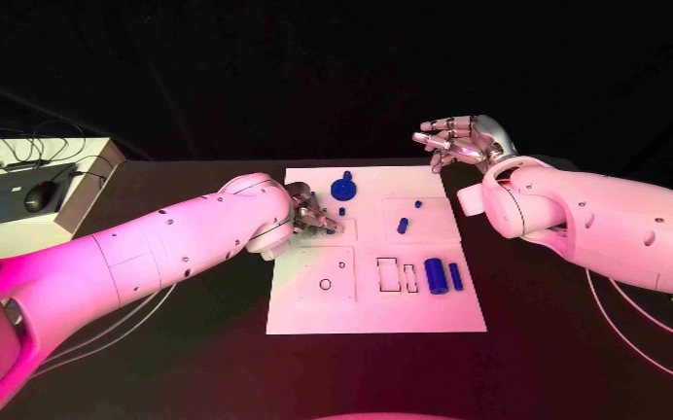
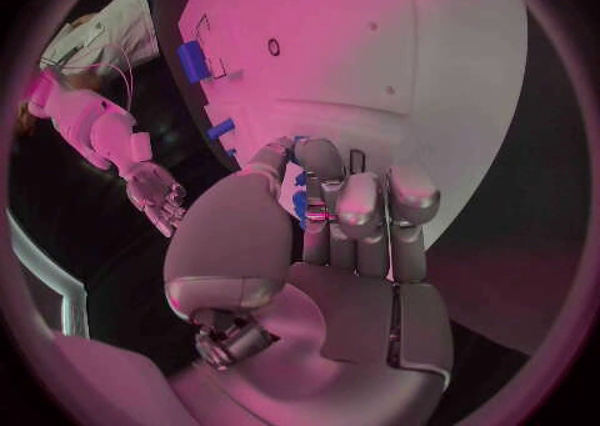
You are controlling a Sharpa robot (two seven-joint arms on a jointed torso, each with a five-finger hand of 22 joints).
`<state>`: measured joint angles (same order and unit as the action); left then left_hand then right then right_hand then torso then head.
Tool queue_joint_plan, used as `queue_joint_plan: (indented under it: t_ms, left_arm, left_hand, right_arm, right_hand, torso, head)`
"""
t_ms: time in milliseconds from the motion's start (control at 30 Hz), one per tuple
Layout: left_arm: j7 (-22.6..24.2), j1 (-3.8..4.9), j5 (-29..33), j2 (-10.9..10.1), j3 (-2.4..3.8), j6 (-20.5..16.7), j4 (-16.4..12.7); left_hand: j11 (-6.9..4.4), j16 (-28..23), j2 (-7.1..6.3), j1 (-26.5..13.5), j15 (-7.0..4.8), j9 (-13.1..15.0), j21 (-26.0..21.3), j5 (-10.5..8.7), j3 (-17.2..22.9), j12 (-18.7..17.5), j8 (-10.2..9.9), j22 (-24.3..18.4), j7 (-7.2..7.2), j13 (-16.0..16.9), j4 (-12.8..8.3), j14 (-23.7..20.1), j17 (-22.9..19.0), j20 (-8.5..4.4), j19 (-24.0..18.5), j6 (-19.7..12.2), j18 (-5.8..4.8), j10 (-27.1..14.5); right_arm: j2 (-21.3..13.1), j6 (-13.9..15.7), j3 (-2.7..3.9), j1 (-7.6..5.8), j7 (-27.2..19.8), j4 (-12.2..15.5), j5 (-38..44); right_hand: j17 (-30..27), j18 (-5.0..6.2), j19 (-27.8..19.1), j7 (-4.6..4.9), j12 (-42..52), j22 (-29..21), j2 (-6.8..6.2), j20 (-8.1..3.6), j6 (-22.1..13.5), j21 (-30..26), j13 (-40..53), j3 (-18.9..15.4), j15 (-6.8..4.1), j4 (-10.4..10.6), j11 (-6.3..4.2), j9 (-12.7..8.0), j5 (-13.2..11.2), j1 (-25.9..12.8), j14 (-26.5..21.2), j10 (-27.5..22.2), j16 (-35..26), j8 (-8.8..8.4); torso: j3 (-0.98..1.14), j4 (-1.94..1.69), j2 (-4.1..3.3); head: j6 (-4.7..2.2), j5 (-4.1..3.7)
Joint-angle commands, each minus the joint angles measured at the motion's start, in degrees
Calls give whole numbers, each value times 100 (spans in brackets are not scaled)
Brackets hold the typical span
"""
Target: Assemble the parts on the task board
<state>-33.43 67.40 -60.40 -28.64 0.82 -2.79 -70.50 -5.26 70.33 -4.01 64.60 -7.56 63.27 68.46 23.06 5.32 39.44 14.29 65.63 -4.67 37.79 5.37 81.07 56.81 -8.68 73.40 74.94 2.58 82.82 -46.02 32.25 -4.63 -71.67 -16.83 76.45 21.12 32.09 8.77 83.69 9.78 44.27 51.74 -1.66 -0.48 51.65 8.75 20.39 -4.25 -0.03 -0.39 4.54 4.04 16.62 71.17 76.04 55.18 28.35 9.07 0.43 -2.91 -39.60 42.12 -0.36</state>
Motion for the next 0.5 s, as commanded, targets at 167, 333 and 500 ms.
queue_joint_plan:
  t_ms: [167,333,500]
  left_arm:
    - [16,-9,-9,-36,8,-1,-29]
    - [24,-10,-8,-71,14,-16,-70]
    - [37,-11,-7,-96,16,-43,-104]
  left_hand:
    - [-134,18,63,-3,-4,15,-45,-29,-792,29,18,20,18,-16,99,21,-20,3,55,55,-85,237]
    - [-134,21,202,76,-6,21,-60,-48,-1301,38,16,37,27,-27,113,22,-17,1,62,57,-87,234]
    - [-133,21,208,73,-5,30,-66,-77,-1363,42,21,44,28,-29,125,22,-19,3,66,54,-85,231]
  right_arm:
    - [-3,-69,2,5,-40,-1,22]
    - [-5,-73,2,8,-39,-2,23]
    - [-5,-76,1,13,-39,-6,23]
  right_hand:
    - [6,79,88,32,17,-5,8,-19,-2,29,-4,-9,23,17,-11,-1,32,-51,23,-12,-21,14]
    - [6,79,88,32,17,-5,8,-19,-2,29,-4,-9,23,17,-11,-1,32,-51,23,-12,-21,14]
    - [6,79,88,32,17,-5,8,-19,-2,29,-4,-9,23,17,-11,-1,32,-51,23,-12,-21,14]
  torso:
    - [-5,-3,0]
    - [0,-6,1]
    - [1,0,2]
  head:
    - [0,-10]
    - [4,-13]
    - [5,-8]
